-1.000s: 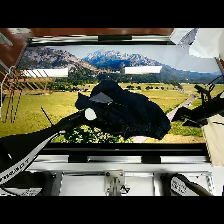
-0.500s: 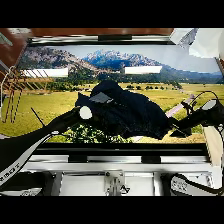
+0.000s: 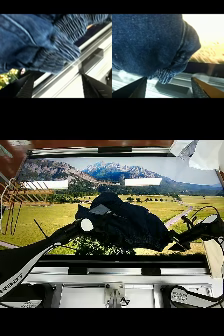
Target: Fold the shirts.
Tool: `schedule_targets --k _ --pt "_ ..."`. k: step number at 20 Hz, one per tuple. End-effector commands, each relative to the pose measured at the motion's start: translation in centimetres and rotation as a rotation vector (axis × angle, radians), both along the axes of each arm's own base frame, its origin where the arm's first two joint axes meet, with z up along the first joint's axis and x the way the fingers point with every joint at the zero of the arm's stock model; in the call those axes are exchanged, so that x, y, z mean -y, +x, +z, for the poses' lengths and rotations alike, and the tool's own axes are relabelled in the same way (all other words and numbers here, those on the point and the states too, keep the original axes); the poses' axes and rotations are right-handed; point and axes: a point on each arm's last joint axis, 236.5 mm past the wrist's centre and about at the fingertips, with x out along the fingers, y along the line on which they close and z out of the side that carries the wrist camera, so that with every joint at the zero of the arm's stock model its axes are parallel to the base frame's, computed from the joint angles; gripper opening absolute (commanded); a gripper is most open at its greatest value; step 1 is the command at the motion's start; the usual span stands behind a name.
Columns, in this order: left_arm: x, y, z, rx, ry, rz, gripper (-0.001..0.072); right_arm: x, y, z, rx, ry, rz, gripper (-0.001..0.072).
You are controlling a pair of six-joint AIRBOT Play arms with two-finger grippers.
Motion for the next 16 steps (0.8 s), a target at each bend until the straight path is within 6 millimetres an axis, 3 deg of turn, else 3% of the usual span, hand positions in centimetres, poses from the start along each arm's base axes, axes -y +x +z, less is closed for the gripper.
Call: schedule_targets --k 1,7,9,11,13,14,16 --pt "0.5 0.2 -1.9 -0.057 0.002 0.043 0.0720 0.2 0.0 0.5 0.010 0.044 -0.019 0.0674" --pt "0.8 0.7 -3.4 -0.057 0.011 0.073 0.0711 0.1 -0.1 0.6 0.021 0.051 -0.002 0.0674" --pt "0.7 0.6 -4.4 -0.102 0.028 0.107 0.0520 0.1 0.0 0.6 0.020 0.050 -0.005 0.0674" --pt "0.7 0.5 -4.9 -0.136 0.036 0.134 0.0411 0.2 0.0 0.5 0.021 0.047 -0.006 0.0674" --pt "0.8 0.6 -4.4 -0.125 0.028 0.114 0.0176 0.2 0.0 0.5 0.022 0.047 -0.007 0.0674" --pt "1.0 0.5 -3.9 -0.113 0.019 0.082 0.0120 0.2 0.0 0.5 0.022 0.046 -0.007 0.0674" --pt "1.4 0.6 -2.9 -0.092 0.002 0.039 0.0095 0.3 0.2 0.4 0.027 0.039 -0.014 0.0674"
